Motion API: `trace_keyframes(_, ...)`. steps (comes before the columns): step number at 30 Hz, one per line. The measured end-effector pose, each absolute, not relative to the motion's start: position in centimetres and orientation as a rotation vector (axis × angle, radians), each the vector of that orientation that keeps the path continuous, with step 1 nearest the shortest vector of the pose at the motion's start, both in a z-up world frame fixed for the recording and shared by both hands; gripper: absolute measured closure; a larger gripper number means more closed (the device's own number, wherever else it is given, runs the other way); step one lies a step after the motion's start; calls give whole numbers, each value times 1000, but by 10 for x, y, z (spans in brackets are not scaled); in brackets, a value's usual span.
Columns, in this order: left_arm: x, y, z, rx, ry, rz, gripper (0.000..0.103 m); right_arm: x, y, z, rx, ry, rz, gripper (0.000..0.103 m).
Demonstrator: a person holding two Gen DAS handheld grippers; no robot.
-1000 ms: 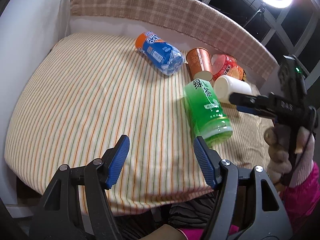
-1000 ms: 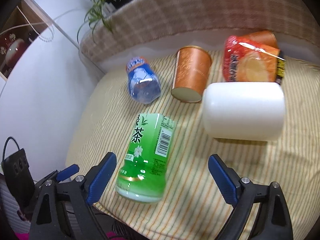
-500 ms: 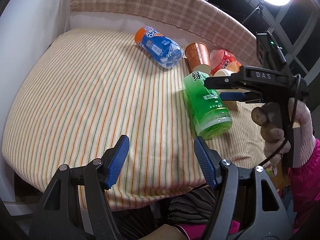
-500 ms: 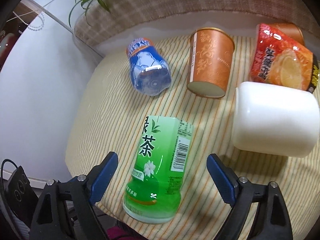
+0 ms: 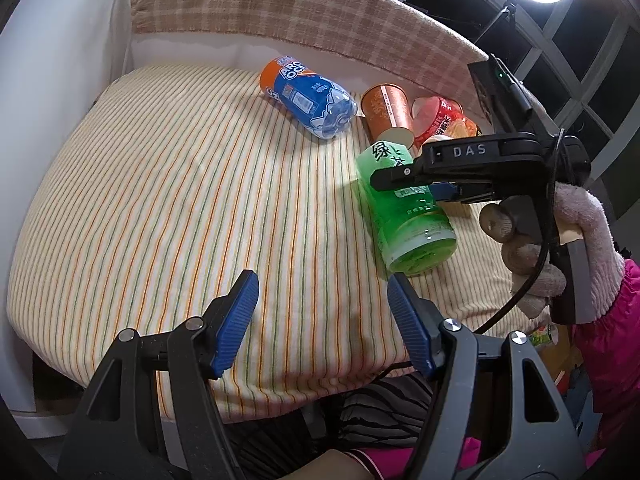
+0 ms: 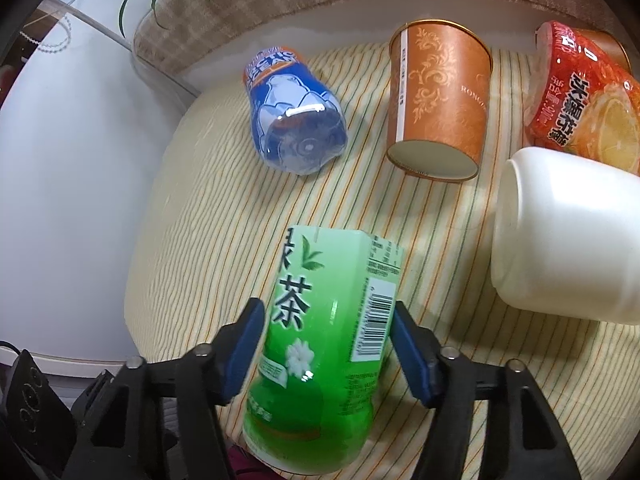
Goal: Flip cup upright
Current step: 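Close the right tool around the green tea bottle's body, then rotate the bottle with the right tool to stand it on its base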
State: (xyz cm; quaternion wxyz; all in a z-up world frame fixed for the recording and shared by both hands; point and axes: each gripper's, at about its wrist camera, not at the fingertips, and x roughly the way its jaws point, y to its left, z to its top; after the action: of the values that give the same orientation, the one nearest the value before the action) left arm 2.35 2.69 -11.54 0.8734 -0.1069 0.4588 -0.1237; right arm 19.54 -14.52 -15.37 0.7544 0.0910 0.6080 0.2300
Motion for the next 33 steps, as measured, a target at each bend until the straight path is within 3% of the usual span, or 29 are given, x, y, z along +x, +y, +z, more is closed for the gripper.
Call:
trace_keyframes(10,24,26,-115,-213,952,-257,34,178,-156,-143,176,1255,510,42)
trace_keyframes(33,23,16,-103,-177,907,-262,34,137,-164,-109,-63,832,384,43)
